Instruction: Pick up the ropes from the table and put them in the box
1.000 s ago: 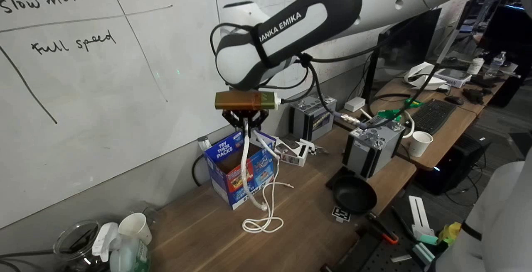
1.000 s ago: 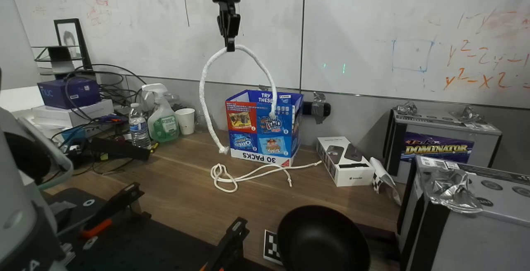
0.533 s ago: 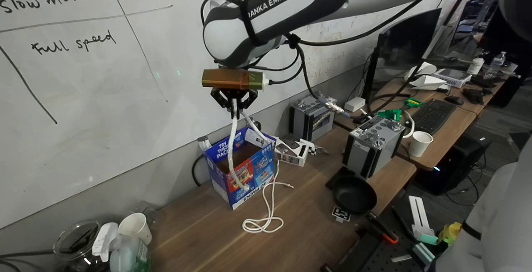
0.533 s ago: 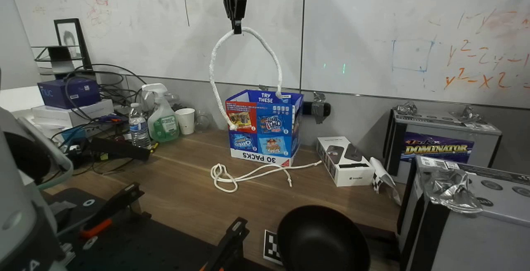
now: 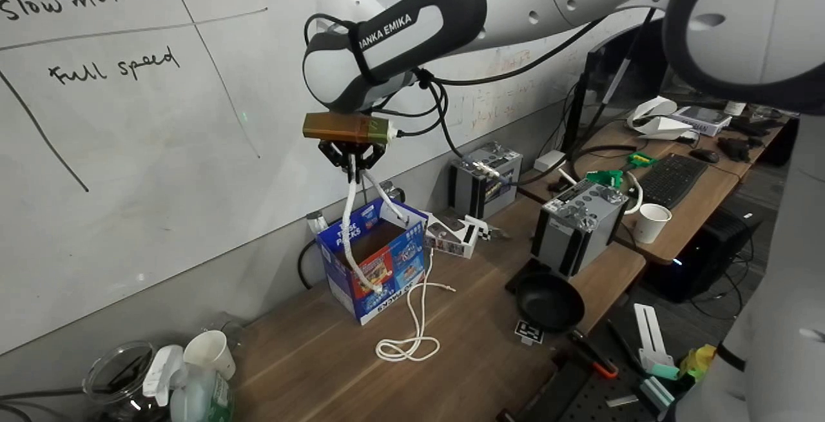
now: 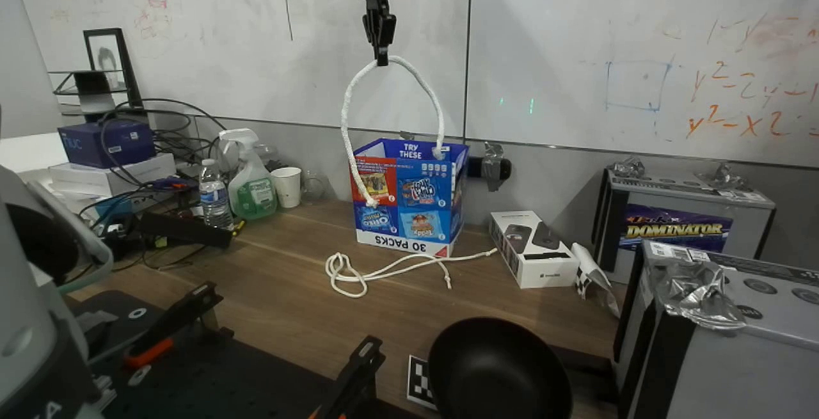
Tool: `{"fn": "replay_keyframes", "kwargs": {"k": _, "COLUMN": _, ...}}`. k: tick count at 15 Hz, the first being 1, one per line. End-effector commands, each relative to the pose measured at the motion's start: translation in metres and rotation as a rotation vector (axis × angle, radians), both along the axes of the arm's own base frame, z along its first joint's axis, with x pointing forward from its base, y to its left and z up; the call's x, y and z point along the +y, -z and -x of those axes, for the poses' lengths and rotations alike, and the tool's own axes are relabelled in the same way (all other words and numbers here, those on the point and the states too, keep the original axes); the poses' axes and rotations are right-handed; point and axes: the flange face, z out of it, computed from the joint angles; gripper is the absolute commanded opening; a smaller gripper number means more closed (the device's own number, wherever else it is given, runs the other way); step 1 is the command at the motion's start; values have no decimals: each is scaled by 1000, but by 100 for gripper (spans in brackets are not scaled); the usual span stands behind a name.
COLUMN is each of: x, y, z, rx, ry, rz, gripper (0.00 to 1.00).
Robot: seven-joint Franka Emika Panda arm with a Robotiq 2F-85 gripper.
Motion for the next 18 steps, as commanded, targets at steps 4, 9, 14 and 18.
{"fn": "replay_keyframes", "kwargs": {"k": 4, "x": -14, "y": 21, "z": -46, "rx": -2, "ry": 60, "rz": -6, "gripper": 12}}
{"fn": "replay_keyframes", "kwargs": {"k": 9, "x": -23, "y": 65, "z": -68, "rx": 50, "ry": 80, "rz": 0, "gripper": 12}}
{"fn": "replay_keyframes", "kwargs": {"k": 14, "x": -27, "y": 105, "z": -80, "rx": 106, "ry": 92, "rz": -2, "gripper": 12}}
{"fn": "replay_keyframes", "kwargs": {"k": 18, "x": -27, "y": 119, "z": -84, "rx": 149, "ry": 99, "rz": -23, "gripper": 45}}
